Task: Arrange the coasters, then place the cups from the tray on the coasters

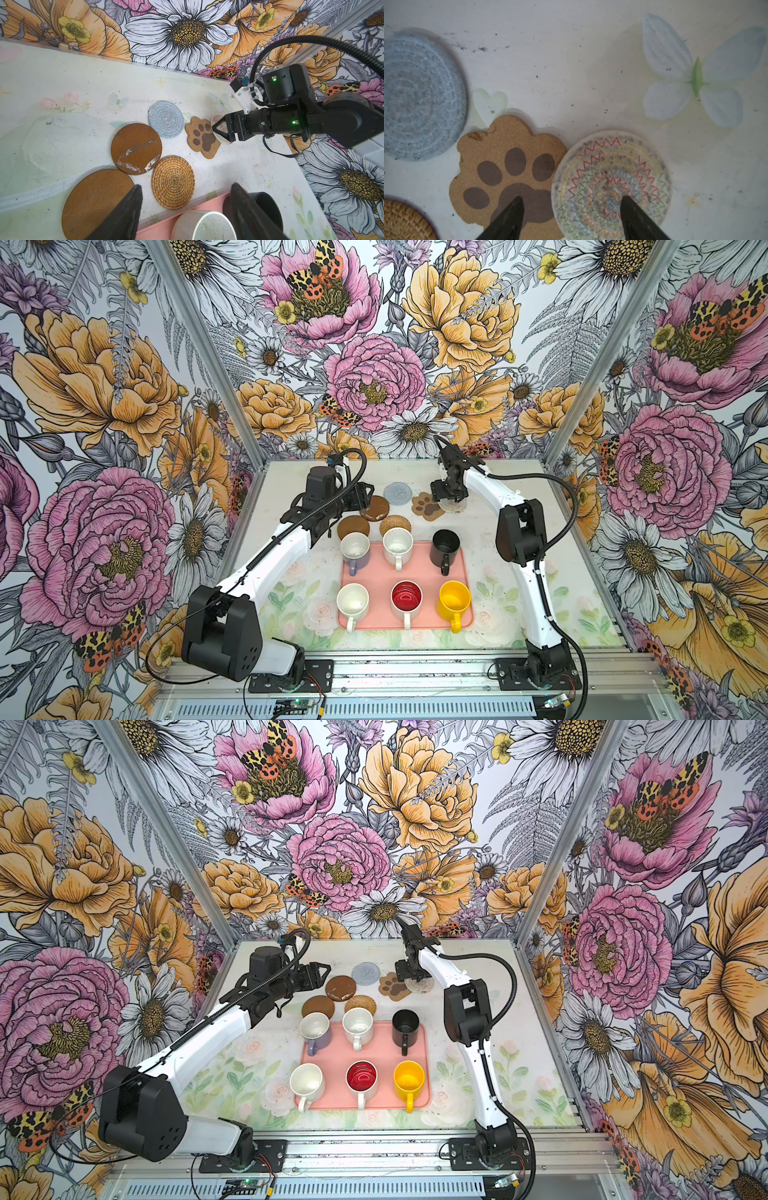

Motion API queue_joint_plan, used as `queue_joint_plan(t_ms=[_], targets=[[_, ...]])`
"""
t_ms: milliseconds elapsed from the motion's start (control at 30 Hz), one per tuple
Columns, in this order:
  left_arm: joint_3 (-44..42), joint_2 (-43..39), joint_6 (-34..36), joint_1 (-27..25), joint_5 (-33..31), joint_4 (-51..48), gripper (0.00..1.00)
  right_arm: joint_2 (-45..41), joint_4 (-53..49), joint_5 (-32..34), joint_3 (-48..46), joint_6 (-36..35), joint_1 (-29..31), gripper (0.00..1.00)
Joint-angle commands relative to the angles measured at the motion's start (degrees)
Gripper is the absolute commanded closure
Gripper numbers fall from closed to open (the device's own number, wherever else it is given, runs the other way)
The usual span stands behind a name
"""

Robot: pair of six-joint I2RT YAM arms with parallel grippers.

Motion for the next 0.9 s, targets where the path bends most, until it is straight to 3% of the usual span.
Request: queue_joint_plan(t_ms=[0, 867], targets=[[2.19, -1.50, 0.01, -0.44, 2.70, -2.95, 0.32, 1.78, 0.36, -1.00, 3.56, 2.01, -0.07, 0.24], [4.94, -2.35, 1.81, 1.34, 4.70, -7.95, 0.32, 4.90, -5.26, 5.70, 2.87, 4.49, -0.52, 0.24]])
